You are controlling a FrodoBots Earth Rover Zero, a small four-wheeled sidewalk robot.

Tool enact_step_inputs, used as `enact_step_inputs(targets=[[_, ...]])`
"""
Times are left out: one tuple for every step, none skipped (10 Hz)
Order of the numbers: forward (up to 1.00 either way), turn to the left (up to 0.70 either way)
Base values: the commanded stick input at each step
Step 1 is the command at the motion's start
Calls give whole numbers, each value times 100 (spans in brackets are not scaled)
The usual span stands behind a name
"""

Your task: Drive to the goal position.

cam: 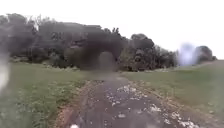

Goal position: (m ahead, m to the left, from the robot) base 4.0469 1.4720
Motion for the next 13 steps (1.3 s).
enact_step_inputs(targets=[[70,0],[70,0],[70,0],[70,0],[70,0],[70,0],[70,0],[70,0],[70,0],[70,0],[70,0],[70,0],[70,0]])
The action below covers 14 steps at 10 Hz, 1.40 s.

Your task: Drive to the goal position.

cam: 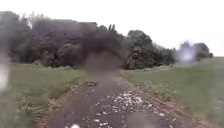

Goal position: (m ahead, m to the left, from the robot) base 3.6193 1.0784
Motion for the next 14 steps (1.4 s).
enact_step_inputs(targets=[[70,0],[70,0],[70,0],[70,0],[70,0],[70,0],[70,0],[70,0],[70,0],[70,0],[70,0],[70,0],[70,0],[70,0]])
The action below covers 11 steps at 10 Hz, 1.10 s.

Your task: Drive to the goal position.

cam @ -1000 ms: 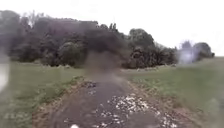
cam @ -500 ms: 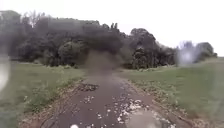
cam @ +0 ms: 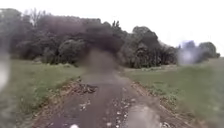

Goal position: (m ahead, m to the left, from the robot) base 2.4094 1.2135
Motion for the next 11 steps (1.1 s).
enact_step_inputs(targets=[[70,0],[70,0],[70,0],[70,0],[70,0],[70,0],[70,0],[70,0],[70,0],[70,0],[70,0]])
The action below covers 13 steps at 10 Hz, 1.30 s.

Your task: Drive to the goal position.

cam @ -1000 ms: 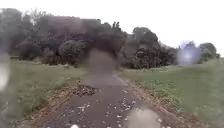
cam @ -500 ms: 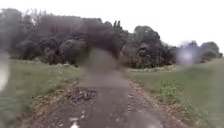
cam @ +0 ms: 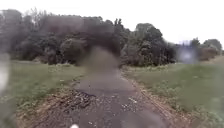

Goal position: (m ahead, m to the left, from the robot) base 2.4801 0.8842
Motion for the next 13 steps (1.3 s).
enact_step_inputs(targets=[[70,0],[70,6],[70,26],[70,34],[70,31],[70,8],[70,0],[70,0],[70,0],[70,0],[70,0],[70,0],[70,0]])
